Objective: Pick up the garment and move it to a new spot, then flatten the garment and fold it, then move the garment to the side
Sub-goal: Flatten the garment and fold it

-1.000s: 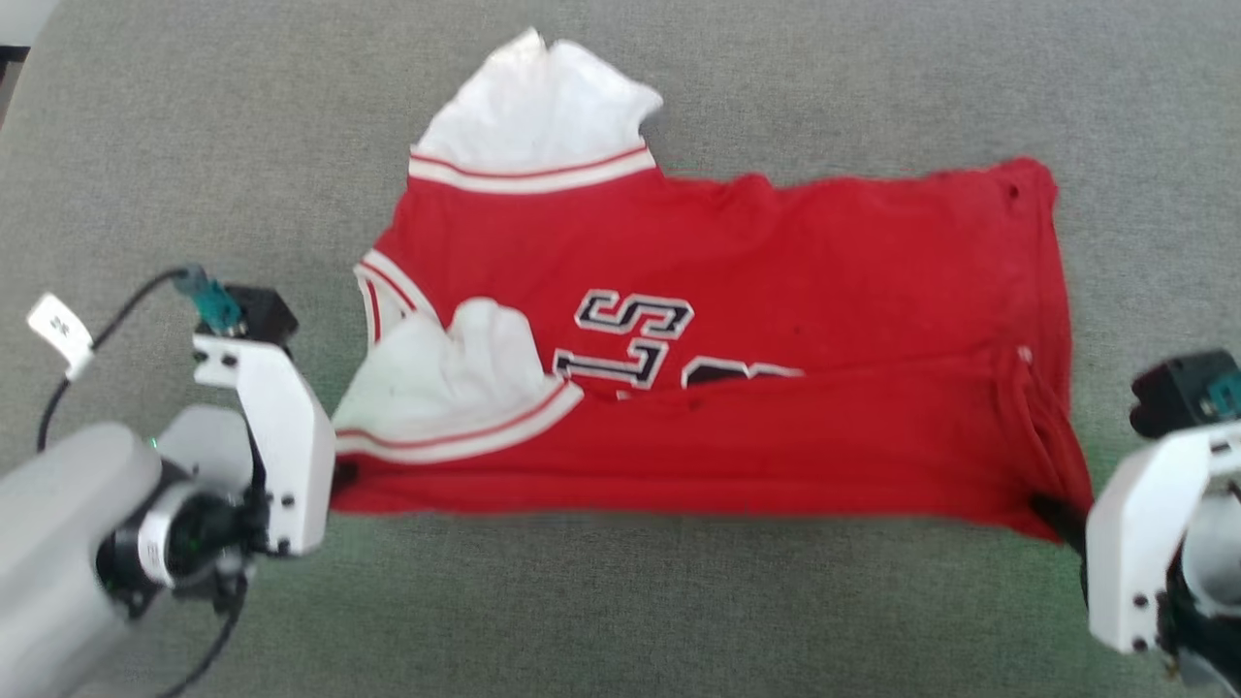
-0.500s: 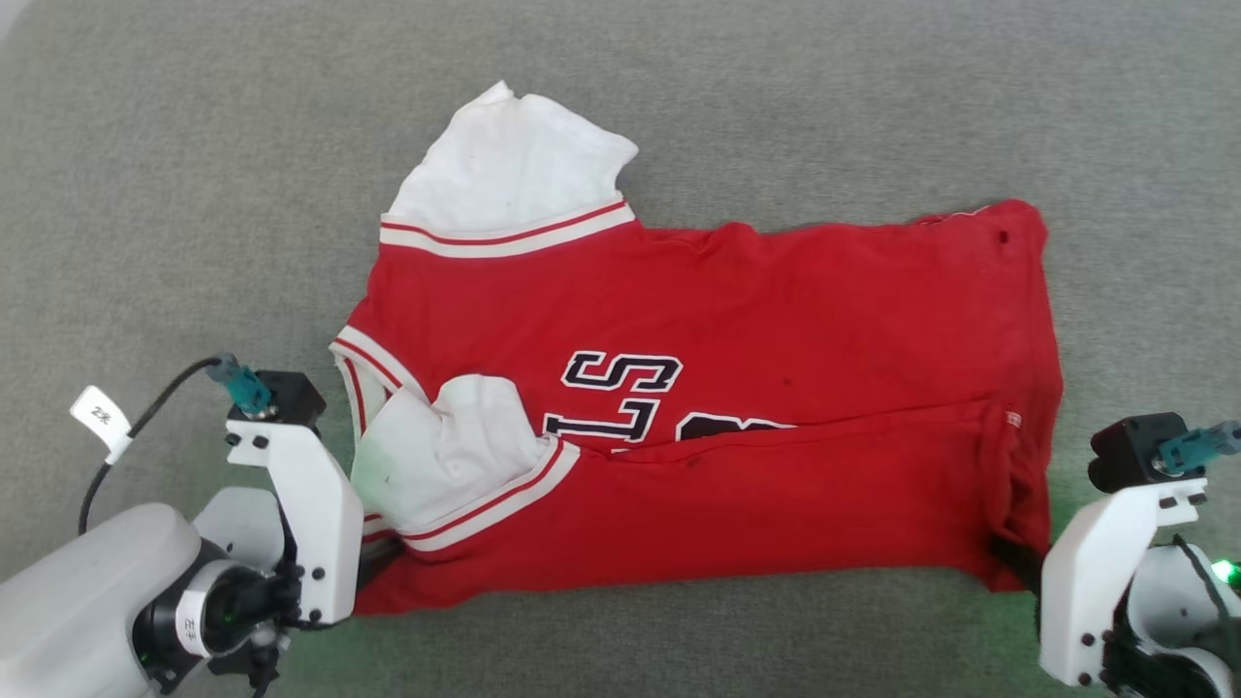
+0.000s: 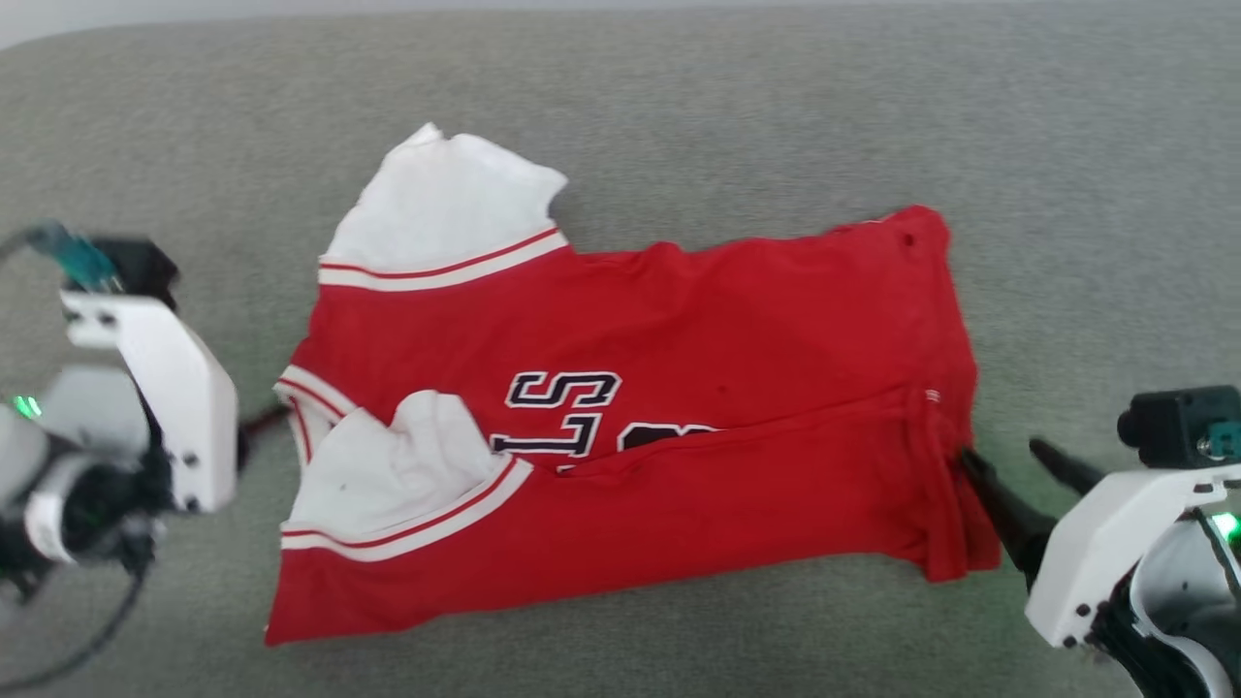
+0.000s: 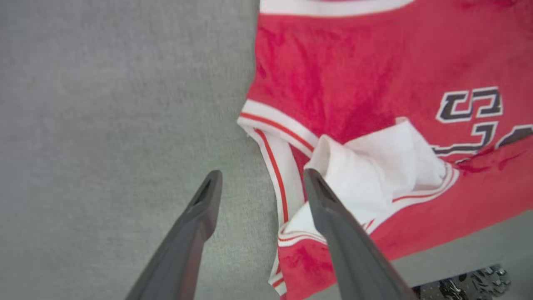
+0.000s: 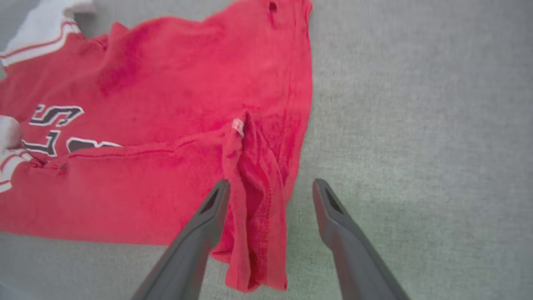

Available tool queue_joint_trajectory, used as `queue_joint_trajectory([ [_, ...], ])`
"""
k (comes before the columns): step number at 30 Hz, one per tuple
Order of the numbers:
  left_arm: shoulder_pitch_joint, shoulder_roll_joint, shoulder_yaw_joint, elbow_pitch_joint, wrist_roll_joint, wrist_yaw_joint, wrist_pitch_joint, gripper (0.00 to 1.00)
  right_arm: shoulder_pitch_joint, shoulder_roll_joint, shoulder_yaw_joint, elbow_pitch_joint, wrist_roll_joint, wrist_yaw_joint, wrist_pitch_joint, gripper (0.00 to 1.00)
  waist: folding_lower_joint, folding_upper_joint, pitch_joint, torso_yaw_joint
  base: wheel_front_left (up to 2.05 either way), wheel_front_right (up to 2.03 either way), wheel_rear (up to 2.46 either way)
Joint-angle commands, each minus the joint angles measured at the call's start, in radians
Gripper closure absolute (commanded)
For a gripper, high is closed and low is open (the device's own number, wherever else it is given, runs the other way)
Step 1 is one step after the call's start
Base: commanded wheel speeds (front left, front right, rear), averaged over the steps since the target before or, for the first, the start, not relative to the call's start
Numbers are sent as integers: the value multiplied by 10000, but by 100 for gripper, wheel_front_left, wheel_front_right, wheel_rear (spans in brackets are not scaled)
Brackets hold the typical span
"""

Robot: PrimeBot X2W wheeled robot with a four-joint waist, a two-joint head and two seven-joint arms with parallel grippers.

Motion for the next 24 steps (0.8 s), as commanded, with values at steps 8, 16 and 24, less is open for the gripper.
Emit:
queue_joint_trajectory([
  [8, -1580, -338, 518, 898, 837, -1207, -612, 0, -726, 50, 636, -3, -607, 0, -2809, 0, 0, -1, 102, -901, 0, 0, 0],
  [16, -3014, -1406, 523, 3369, 1838, -2728, -1503, 0, -1438, 192, 1683, 1043, -1133, 0, -5201, 0, 0, -1, 533, -1884, 0, 0, 0],
  [24, -4115, -2056, 160, 6383, 2206, -3525, -805, 0, -2349, 521, 2344, 1670, -1333, 0, -6505, 0, 0, -1, 1329, -2851, 0, 0, 0],
])
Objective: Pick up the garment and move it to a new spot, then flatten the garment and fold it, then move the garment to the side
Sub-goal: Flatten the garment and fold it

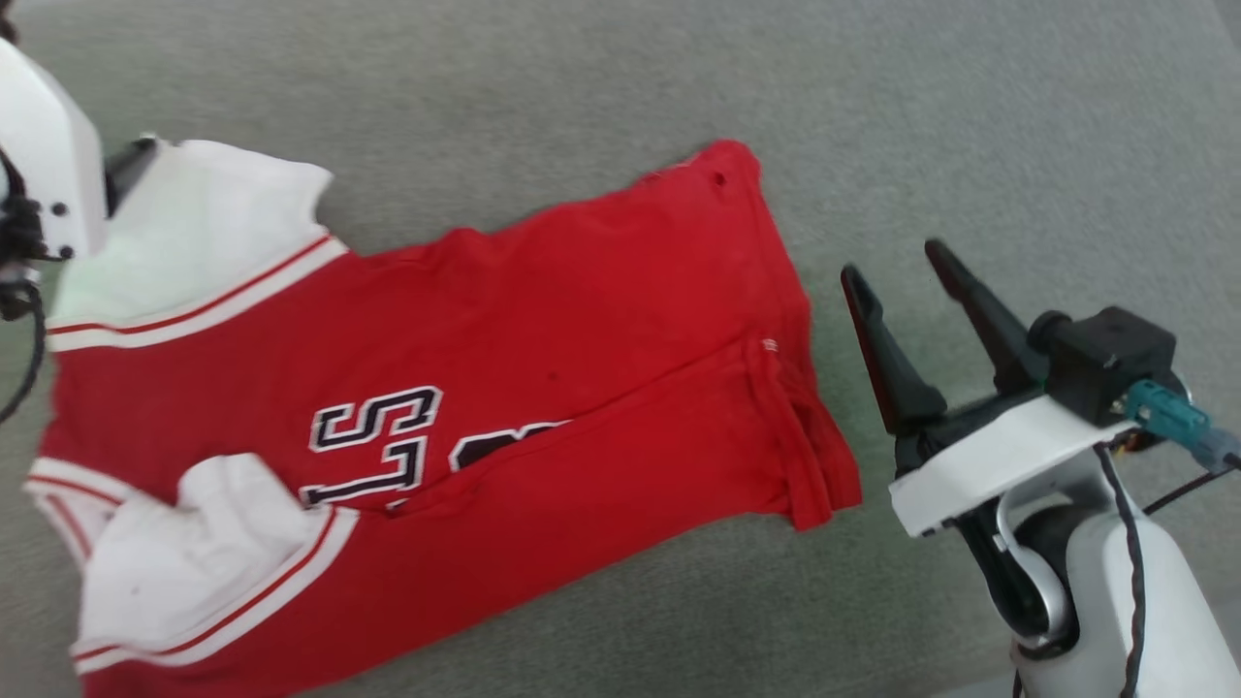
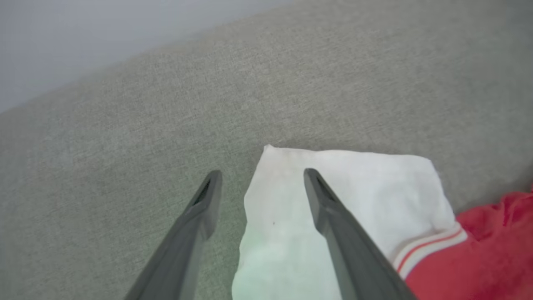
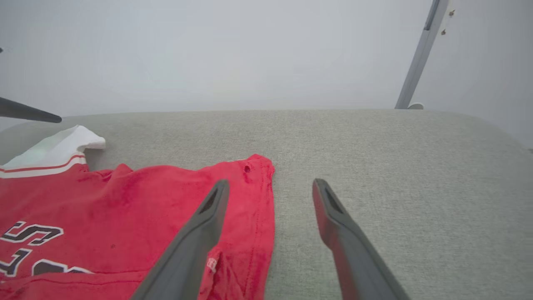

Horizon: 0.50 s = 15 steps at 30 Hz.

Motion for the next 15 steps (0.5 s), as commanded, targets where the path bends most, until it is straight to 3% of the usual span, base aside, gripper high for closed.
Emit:
queue_joint_trajectory([
  [1, -211, -114, -37, 351, 60, -68, 149, 0, -187, 102, -1, 36, -12, 0, -186, 0, 0, 0, 347, -350, 0, 0, 0],
  [11, -357, -664, -522, 2505, -109, 209, 1980, 0, -516, 269, -20, -301, -36, 0, -402, 0, 0, 0, 774, -557, 0, 0, 0],
  [12, -289, -738, -578, 2606, -171, 188, 2238, 30, -517, 289, -43, -272, 87, 0, -266, 0, 0, 0, 794, -534, 0, 0, 0],
  [13, -314, -817, -569, 2667, -244, 204, 2412, 100, -605, 296, -51, -268, 154, 0, -130, 0, 0, 0, 822, -500, 0, 0, 0],
  [15, -428, -969, -624, 2704, -228, 203, 2589, 100, -821, 292, -47, -185, 235, 0, 312, 0, 0, 0, 872, -409, 0, 0, 0],
])
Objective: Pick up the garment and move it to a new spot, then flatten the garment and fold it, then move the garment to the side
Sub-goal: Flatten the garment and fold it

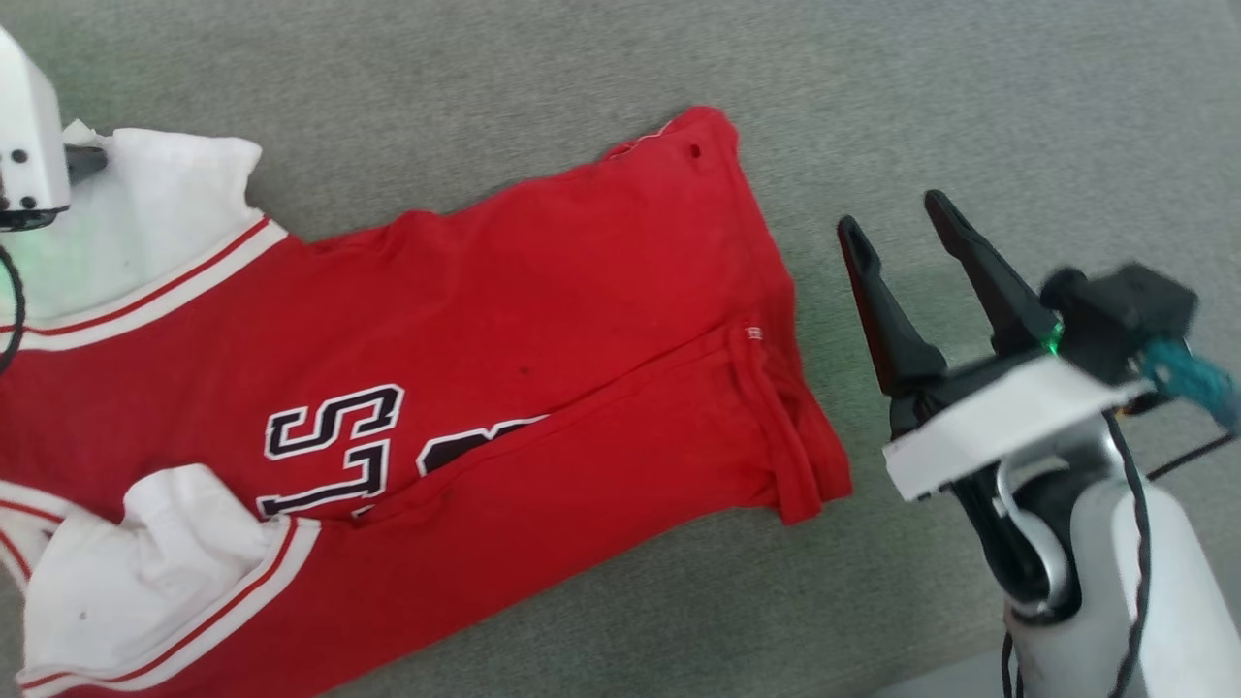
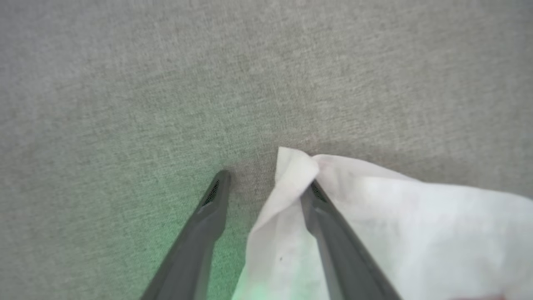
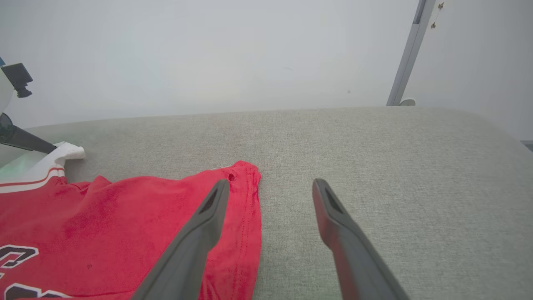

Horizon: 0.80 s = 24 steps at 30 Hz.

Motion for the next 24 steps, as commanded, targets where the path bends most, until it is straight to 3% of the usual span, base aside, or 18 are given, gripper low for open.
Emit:
queue_joint_trajectory([
  [1, 548, -251, -387, 195, 80, -8, 272, 100, -322, -12, 27, 117, 97, 0, 456, 0, 0, -1, 69, 137, 0, 0, 0],
  [14, -666, -1395, -385, 80, 457, -405, -416, 100, -3125, -1260, 685, 2146, 601, 0, 3537, 0, 0, -1, 286, 1286, 0, 0, 0],
  [22, -916, -2017, -386, 547, 493, -666, -820, 100, -4489, -1414, 1505, 4332, 1254, 3, 5820, 0, 0, -1, 328, 1809, 0, 0, 0],
  [23, -950, -2092, -390, 604, 507, -707, -905, 100, -4577, -1441, 1670, 4584, 1288, 1, 6149, 7, 0, -1, 328, 1847, 0, 0, 0],
  [24, -979, -2151, -396, 662, 540, -755, -994, 100, -4622, -1401, 1853, 4823, 1488, 1, 6493, 44, 0, -1, 322, 1879, 0, 0, 0],
])
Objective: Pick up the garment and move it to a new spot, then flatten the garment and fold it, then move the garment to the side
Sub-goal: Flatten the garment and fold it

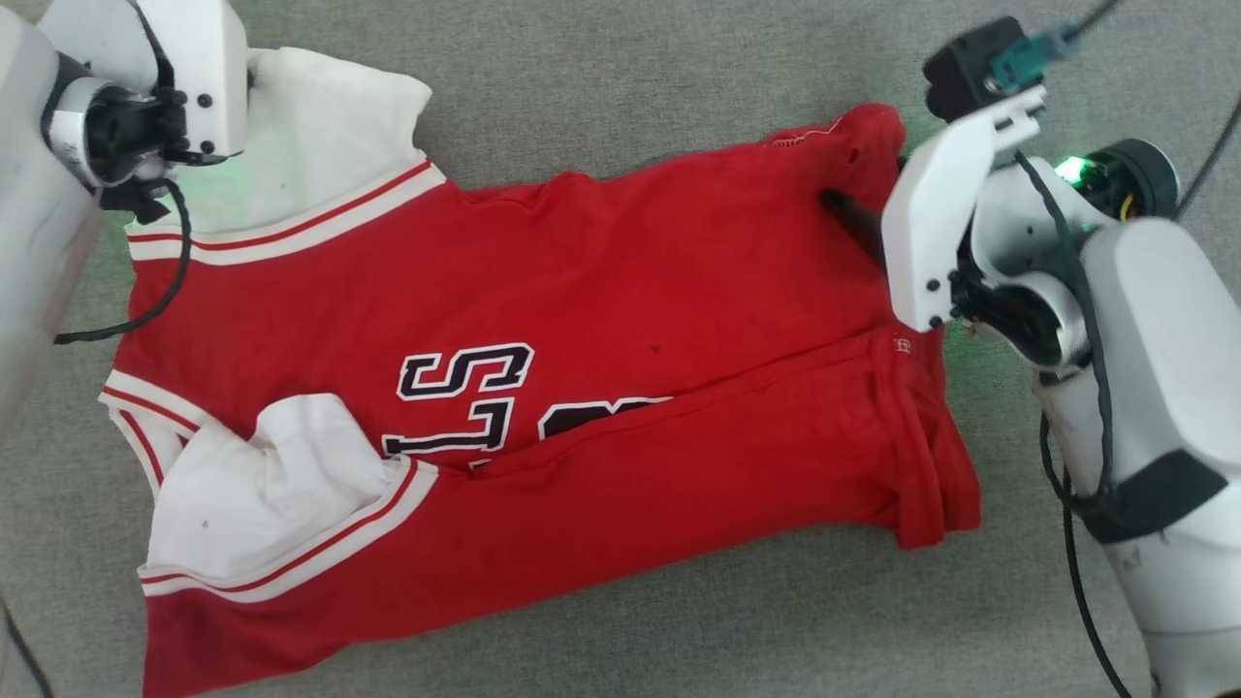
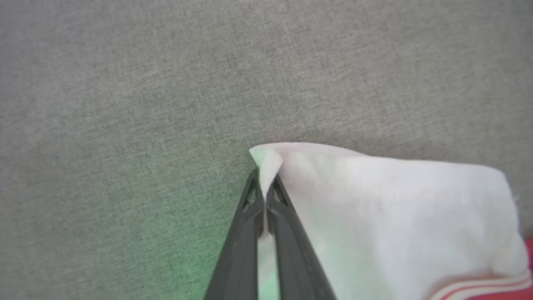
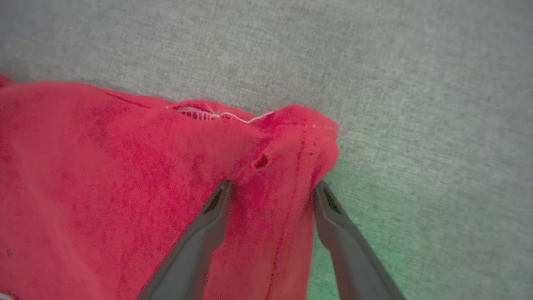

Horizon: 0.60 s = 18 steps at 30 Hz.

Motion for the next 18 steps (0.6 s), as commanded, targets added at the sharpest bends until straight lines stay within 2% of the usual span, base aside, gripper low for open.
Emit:
queue_joint_trajectory([
  [1, -2, -85, -25, 81, 141, -68, -66, 100, 212, 149, 286, 351, 195, 7, 358, 66, 0, 0, -14, 44, 0, 0, 0],
  [2, -21, -125, -14, 139, 131, -118, -138, 100, 120, 94, 419, 503, 270, 10, 583, 100, 0, 0, -29, 81, 0, 0, 0],
  [4, -87, -241, 14, 258, 115, -212, -283, 100, -57, -56, 515, 665, 407, 5, 862, 100, 0, 0, -75, 179, 0, 0, 0],
  [8, -216, -366, 25, 446, 52, -361, -370, 100, -349, -274, 469, 529, 520, 4, 707, 100, 0, 0, -280, 414, 0, 0, 0],
  [18, -320, -394, -80, 114, -50, -501, 154, 100, 454, -1203, 67, -712, 676, 4, 195, 100, 0, 0, -1067, 1219, 0, 0, 0],
])
